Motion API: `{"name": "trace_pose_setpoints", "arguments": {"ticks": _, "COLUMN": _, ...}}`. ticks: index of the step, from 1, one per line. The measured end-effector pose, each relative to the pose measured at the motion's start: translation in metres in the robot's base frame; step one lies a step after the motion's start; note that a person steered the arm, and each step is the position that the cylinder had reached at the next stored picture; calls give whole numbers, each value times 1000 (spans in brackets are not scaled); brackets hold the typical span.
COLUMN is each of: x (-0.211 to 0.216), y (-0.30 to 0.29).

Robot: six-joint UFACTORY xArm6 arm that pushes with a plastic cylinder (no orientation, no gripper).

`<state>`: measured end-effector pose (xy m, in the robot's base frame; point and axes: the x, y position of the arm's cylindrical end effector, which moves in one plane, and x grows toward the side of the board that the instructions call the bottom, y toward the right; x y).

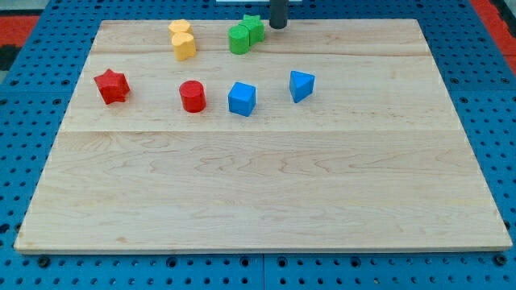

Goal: Separate the green circle from the green star

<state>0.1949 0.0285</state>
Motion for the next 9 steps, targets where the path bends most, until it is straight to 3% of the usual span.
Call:
{"name": "trace_pose_setpoints", "arguments": {"ticks": 2, "x": -1, "y": -38}}
{"name": "trace_pose_setpoints", "arguments": {"ticks": 4, "x": 17, "y": 30}}
{"name": "trace_pose_setpoints", "arguments": {"ticks": 5, "x": 53, "y": -1}}
{"name": "trace_pose_setpoints", "arguments": {"ticks": 6, "x": 71, "y": -68}}
{"name": "trace_pose_setpoints", "arguments": {"ticks": 9, "x": 96, "y": -112}}
